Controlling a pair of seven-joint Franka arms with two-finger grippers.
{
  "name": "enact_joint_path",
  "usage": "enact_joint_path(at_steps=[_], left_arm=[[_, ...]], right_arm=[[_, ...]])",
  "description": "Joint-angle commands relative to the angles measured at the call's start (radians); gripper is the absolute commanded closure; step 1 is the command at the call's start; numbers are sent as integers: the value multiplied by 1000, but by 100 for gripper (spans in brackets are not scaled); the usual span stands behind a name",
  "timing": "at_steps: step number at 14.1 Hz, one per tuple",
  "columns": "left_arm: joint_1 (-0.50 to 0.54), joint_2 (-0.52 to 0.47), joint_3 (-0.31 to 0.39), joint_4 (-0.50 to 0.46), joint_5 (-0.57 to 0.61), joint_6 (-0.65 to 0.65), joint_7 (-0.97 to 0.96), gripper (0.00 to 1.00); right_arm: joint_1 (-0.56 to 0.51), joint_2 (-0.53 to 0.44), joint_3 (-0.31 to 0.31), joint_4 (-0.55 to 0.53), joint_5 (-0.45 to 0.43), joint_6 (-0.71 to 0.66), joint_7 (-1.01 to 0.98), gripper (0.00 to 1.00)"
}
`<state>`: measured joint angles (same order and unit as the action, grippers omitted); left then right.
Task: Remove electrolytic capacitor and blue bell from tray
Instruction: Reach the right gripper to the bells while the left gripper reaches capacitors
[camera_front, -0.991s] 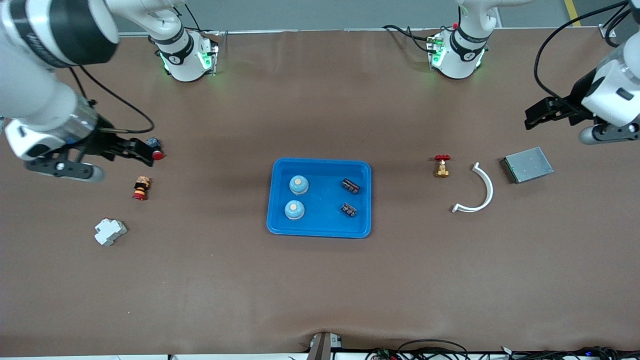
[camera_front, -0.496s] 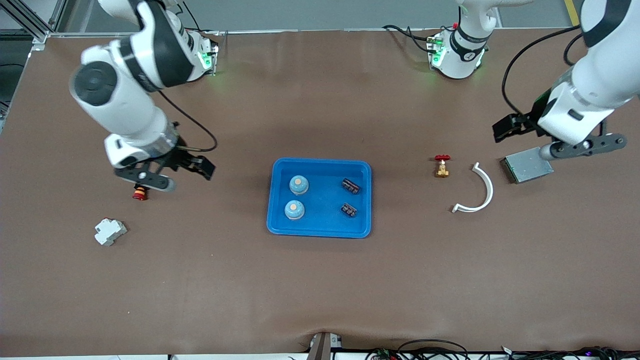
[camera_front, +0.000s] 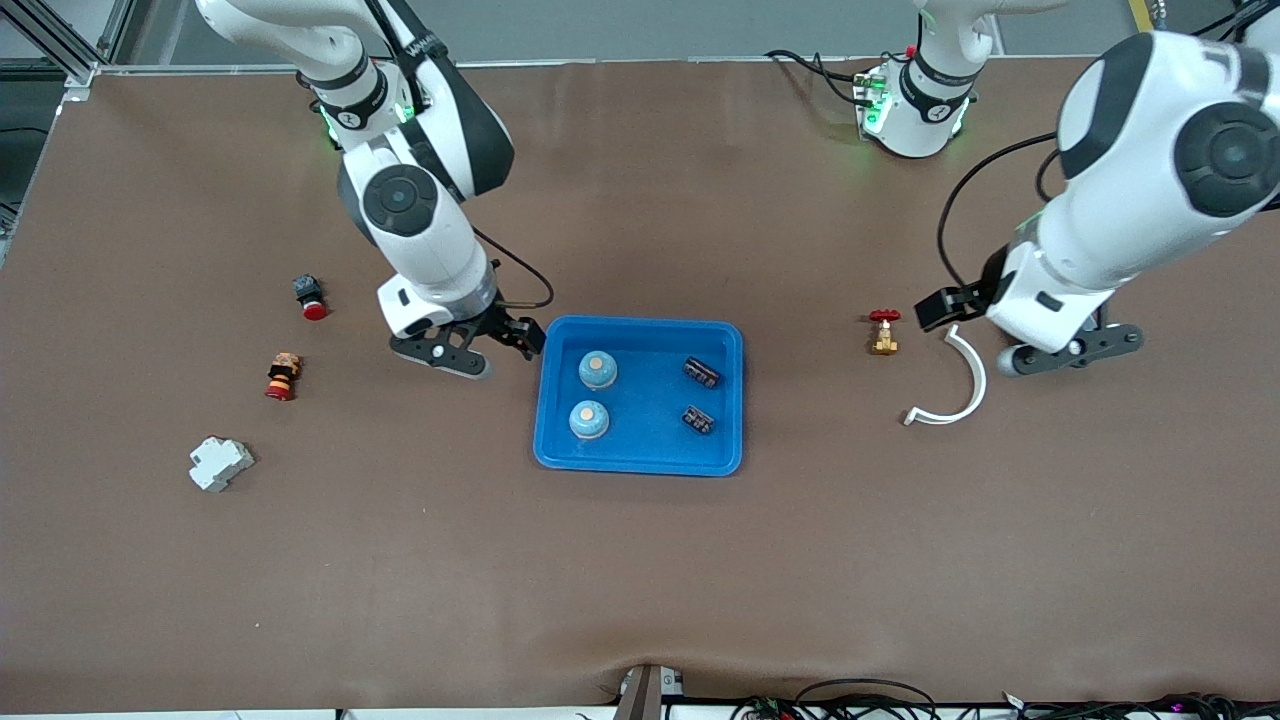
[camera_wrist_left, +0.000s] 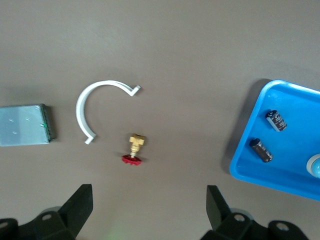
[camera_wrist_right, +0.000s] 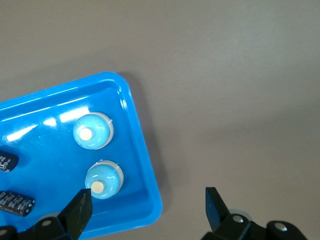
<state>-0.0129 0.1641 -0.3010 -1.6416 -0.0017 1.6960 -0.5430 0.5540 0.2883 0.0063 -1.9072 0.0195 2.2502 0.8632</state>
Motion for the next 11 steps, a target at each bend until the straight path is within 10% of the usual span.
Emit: enact_joint_path(at_steps=[1, 11], left_arm=[[-70, 8, -6, -98, -8, 95, -136, 0], [-232, 107, -6, -193, 0, 309, -555, 0]], right_arm=[[50, 66, -9, 20, -9, 40, 51, 0], [135, 308, -11, 177, -19, 112, 157, 0]])
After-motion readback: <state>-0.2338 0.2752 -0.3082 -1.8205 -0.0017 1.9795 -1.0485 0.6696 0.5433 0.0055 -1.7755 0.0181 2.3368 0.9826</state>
